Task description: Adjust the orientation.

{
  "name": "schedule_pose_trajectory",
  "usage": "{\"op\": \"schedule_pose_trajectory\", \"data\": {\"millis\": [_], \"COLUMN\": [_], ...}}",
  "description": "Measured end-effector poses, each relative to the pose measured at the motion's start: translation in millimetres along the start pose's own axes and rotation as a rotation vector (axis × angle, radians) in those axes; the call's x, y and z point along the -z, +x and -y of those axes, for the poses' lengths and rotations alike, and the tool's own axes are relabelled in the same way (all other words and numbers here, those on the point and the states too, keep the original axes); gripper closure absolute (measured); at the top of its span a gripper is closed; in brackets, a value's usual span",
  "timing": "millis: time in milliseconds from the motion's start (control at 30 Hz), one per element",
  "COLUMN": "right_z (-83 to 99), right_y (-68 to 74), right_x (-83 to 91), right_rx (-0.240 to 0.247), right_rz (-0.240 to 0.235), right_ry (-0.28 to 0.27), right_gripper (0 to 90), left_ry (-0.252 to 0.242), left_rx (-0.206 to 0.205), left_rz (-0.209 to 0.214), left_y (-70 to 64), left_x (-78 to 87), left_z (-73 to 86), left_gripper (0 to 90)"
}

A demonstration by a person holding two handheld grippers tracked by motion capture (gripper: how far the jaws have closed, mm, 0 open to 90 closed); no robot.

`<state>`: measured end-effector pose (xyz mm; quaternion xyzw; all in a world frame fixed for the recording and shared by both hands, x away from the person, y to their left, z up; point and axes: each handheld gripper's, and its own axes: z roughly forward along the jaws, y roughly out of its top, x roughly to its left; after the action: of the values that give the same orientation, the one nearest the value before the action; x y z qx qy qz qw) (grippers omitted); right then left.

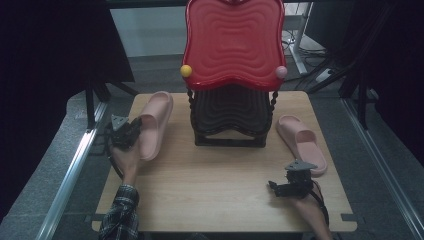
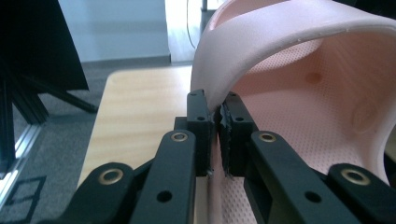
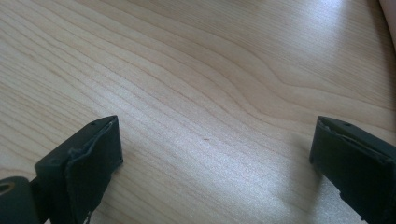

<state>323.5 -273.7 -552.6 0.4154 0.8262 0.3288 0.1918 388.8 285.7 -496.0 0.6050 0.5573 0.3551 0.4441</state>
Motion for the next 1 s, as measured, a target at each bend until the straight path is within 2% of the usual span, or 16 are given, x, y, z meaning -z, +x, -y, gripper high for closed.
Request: {"op": "schedule_pose_trajectory", "data": {"millis": [33,367,667,867,1000], "right_z": [0.0,0.1,0.0,0.0,0.0], "right_y": [0.0,0.0,0.1,0.2,-0.1], "right_x": [0.0,-0.1,0.0,0.0,-0.1], "right_rx": [0.0,0.0,-0.001,-0.002,0.002], "right_rz": [0.0,0.0,-0.001,-0.002,0.0], "right_ry": [0.0,-0.001,0.0,-0.001,-0.003], "right_gripper": [2.3,2.3,2.3,2.3,2.3], "left_ry": [-0.018,-0.092,-0.167,-0.205,-0.225], "left_rx": [0.001,-0.001,0.042,0.003,0.004], "left_rz": [0.001,0.005,-0.004,-0.022,-0.024], "left_y": [-2.5,-11.3,-15.1,-22.9,-25.3], "left_x": [0.9,5.9,10.9,16.4,19.0], "left_z": [-5.9,-32.8,-61.4,-88.6,-99.5], "left_gripper": [83.7,83.5,83.5,83.4,83.4]}}
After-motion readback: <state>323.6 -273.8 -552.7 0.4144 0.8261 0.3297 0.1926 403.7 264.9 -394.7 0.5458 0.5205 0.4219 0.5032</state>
